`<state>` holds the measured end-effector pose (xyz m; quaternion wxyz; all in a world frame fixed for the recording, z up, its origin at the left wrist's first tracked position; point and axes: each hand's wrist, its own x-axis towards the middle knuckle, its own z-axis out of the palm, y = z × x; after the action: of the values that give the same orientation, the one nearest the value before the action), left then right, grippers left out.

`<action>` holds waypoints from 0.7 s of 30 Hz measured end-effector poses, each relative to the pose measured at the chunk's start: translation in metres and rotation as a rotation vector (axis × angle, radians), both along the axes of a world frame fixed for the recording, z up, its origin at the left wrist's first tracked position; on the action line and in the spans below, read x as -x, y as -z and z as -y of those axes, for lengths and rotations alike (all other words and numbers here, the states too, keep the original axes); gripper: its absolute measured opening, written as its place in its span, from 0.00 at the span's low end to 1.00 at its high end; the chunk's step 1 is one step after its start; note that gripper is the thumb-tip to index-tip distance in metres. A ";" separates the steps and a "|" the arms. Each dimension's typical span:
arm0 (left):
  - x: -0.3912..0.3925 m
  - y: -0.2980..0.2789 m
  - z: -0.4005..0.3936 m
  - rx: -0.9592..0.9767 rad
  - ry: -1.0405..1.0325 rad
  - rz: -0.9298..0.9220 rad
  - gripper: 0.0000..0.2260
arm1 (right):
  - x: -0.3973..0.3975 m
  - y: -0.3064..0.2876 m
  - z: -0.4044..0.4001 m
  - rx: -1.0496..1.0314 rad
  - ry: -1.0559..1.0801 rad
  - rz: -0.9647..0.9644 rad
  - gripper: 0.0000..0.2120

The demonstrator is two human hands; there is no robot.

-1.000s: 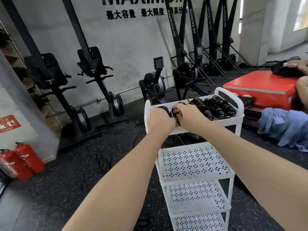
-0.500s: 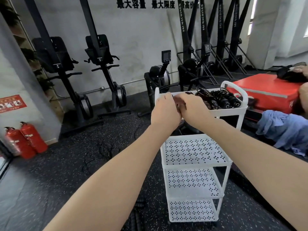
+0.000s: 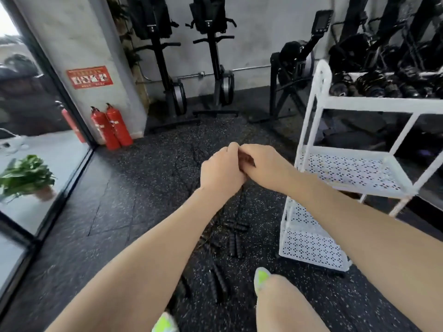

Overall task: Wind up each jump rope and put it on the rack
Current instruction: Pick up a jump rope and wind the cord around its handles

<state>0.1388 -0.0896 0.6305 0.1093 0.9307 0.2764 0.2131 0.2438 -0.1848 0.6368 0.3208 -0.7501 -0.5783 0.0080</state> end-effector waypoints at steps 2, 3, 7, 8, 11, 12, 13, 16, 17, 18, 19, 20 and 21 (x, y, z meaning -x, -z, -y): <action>0.024 0.033 -0.018 0.048 -0.041 -0.056 0.14 | 0.015 0.035 -0.022 0.085 -0.038 -0.058 0.05; 0.034 0.051 -0.027 0.070 -0.061 -0.078 0.13 | 0.021 0.053 -0.032 0.132 -0.050 -0.083 0.06; 0.061 0.127 -0.061 0.168 -0.139 -0.162 0.11 | 0.035 0.129 -0.061 0.336 -0.063 -0.171 0.10; 0.066 0.146 -0.069 0.194 -0.156 -0.185 0.11 | 0.037 0.148 -0.067 0.380 -0.065 -0.200 0.11; 0.077 0.200 -0.091 0.266 -0.206 -0.262 0.13 | 0.040 0.206 -0.081 0.508 -0.052 -0.255 0.11; 0.079 0.217 -0.096 0.291 -0.224 -0.292 0.12 | 0.040 0.225 -0.084 0.545 -0.048 -0.274 0.11; 0.081 0.234 -0.102 0.317 -0.244 -0.316 0.12 | 0.041 0.243 -0.087 0.582 -0.043 -0.295 0.11; 0.083 0.283 -0.116 0.405 -0.298 -0.360 0.12 | 0.042 0.299 -0.094 0.707 -0.036 -0.364 0.09; 0.082 0.299 -0.119 0.435 -0.311 -0.372 0.12 | 0.042 0.315 -0.096 0.747 -0.034 -0.382 0.09; 0.082 0.314 -0.123 0.462 -0.323 -0.387 0.13 | 0.041 0.332 -0.098 0.782 -0.030 -0.399 0.09; 0.080 0.329 -0.126 0.487 -0.330 -0.406 0.13 | 0.040 0.347 -0.101 0.806 -0.021 -0.416 0.08; 0.079 0.344 -0.128 0.508 -0.331 -0.426 0.13 | 0.039 0.362 -0.103 0.821 -0.006 -0.434 0.08; 0.077 0.359 -0.130 0.528 -0.328 -0.445 0.13 | 0.037 0.378 -0.106 0.841 0.014 -0.452 0.08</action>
<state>0.0620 0.0407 0.2718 0.2469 0.8374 0.4842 -0.0582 0.2065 -0.0789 0.2591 0.1071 -0.7982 -0.4357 0.4020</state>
